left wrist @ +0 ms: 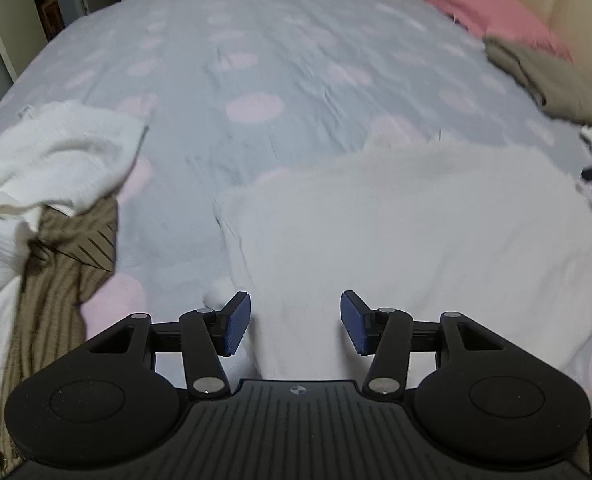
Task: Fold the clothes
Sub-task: 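Release the shirt end with both grippers and move back over the shirt, then grasp the shirt edge with the right gripper and lift it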
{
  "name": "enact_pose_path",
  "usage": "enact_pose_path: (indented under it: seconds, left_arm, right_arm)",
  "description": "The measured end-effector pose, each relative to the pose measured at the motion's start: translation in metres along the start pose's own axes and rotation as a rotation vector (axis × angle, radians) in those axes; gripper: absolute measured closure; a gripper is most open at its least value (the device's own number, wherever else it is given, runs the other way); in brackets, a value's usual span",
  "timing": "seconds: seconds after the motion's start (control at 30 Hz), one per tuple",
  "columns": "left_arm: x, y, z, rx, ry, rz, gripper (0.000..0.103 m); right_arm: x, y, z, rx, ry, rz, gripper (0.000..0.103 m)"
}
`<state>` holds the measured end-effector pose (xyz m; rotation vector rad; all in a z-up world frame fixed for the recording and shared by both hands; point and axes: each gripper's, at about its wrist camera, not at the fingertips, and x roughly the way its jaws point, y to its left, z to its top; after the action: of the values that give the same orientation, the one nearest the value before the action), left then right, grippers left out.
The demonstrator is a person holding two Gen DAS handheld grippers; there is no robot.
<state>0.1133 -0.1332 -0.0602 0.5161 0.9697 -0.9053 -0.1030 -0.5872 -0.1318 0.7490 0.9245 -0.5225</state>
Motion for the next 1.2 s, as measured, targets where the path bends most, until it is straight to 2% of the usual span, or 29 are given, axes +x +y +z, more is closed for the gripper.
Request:
enact_pose_path:
  seconds: [0.13,0.27,0.33,0.43,0.5,0.53,0.57,0.6,0.77,1.07,1.2]
  left_arm:
    - [0.016,0.001,0.002,-0.012,0.034,-0.002,0.055]
    - [0.020,0.001,0.006,-0.018,0.041,-0.002,0.055]
    - [0.021,0.001,0.008,-0.016,0.042,0.002,0.055]
    - [0.025,0.003,0.008,-0.012,0.051,0.014,0.055]
    - [0.027,0.003,0.008,-0.010,0.058,0.027,0.055]
    - [0.027,0.004,0.008,-0.010,0.060,0.031,0.055]
    - [0.027,0.004,0.008,-0.012,0.061,0.031,0.055]
    - [0.027,0.004,0.008,-0.014,0.060,0.031,0.055]
    - [0.021,0.006,0.006,-0.023,0.053,0.034,0.055]
    - [0.007,0.010,0.000,-0.044,0.019,0.021,0.056]
    - [-0.003,0.008,0.002,-0.032,-0.015,-0.015,0.065]
  right_arm:
    - [0.011,-0.006,0.006,0.054,0.021,0.041,0.021]
    - [0.028,-0.001,0.004,0.077,0.088,0.098,0.030]
    - [0.034,0.007,0.001,0.026,0.099,0.079,0.031]
    - [0.038,0.019,-0.004,-0.073,0.097,0.039,0.040]
    - [0.039,0.027,-0.007,-0.134,0.095,0.021,0.058]
    - [0.039,0.031,-0.009,-0.158,0.096,0.024,0.063]
    - [0.039,0.033,-0.010,-0.170,0.100,0.033,0.078]
    - [0.038,0.035,-0.010,-0.175,0.104,0.041,0.080]
    - [0.020,0.045,-0.006,-0.186,0.094,0.072,0.082]
    - [-0.023,0.099,-0.006,-0.195,0.051,0.240,0.082]
    - [-0.028,0.130,-0.006,-0.189,0.055,0.321,0.082]
